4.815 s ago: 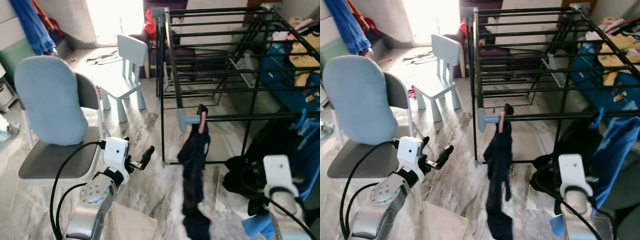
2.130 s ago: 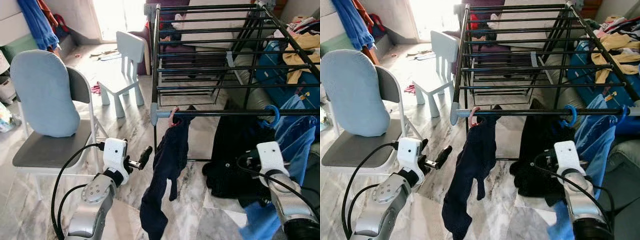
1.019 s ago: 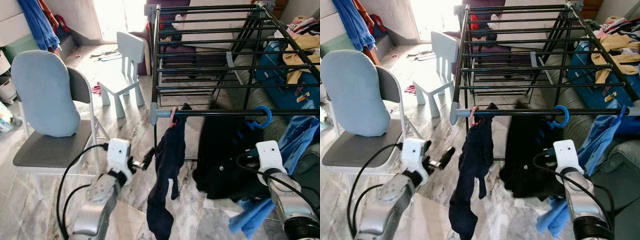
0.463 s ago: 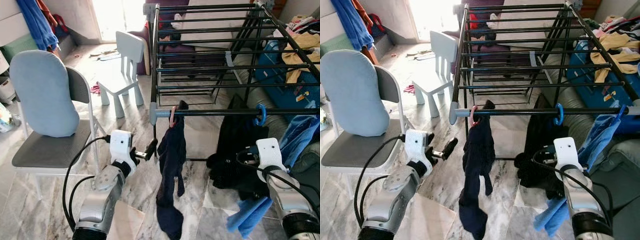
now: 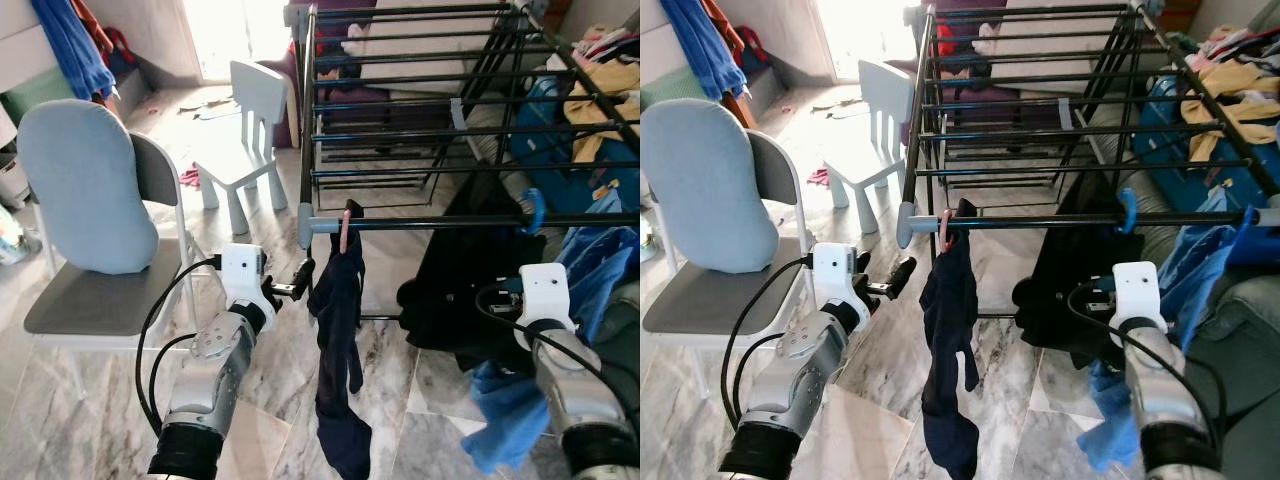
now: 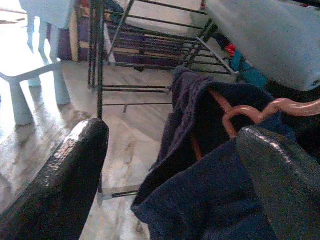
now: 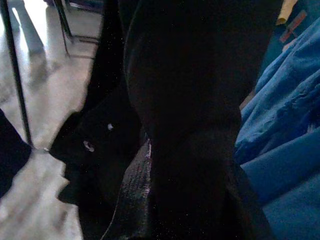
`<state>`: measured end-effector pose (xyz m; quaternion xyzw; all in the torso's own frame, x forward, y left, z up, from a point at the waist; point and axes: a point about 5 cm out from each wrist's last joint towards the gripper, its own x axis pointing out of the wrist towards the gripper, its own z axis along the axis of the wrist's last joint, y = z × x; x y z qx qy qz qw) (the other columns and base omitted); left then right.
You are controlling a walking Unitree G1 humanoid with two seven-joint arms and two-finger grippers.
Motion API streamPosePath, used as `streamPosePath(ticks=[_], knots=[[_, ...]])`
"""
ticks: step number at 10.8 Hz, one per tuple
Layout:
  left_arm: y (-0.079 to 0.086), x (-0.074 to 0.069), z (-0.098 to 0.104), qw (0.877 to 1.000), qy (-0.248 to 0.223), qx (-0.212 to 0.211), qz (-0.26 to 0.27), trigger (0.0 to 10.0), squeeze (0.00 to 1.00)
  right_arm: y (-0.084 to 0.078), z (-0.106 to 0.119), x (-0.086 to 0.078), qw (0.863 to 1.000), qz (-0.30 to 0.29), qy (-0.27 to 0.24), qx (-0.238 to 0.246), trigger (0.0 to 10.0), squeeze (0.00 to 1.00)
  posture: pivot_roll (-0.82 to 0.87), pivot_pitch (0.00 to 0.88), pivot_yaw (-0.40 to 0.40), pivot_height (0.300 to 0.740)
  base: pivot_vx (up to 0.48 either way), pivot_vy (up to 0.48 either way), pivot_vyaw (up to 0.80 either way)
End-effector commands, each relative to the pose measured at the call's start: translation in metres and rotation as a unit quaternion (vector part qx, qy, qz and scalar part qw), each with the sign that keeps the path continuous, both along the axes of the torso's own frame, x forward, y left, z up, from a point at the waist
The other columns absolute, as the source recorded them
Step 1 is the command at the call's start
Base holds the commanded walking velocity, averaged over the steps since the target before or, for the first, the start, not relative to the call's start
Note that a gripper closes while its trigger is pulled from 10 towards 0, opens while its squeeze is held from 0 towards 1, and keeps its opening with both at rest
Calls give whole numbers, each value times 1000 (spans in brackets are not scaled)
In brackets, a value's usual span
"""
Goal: Hang hanger
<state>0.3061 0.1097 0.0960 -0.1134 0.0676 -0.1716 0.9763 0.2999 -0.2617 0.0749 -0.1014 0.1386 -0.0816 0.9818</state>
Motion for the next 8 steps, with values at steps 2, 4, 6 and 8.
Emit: streamPosePath(ticks=[2,4,6,8], knots=[[24,-6,6,999,-28,12,43,10000,0,10,34,5,995,7,-95,13,9333,0,-178,0,46,740,0,0,0],[39,-16,16,994,-55,22,89,10000,0,22,27,-9,994,8,-103,37,10000,0,-160,0,40,740,0,0,0],[37,-21,14,993,-61,32,101,10000,0,40,23,-28,991,31,-122,51,10000,0,-165,0,45,740,0,0,0],[31,-23,12,994,-56,35,91,10000,0,45,16,-39,991,26,-118,50,10000,0,-174,0,54,740,0,0,0]])
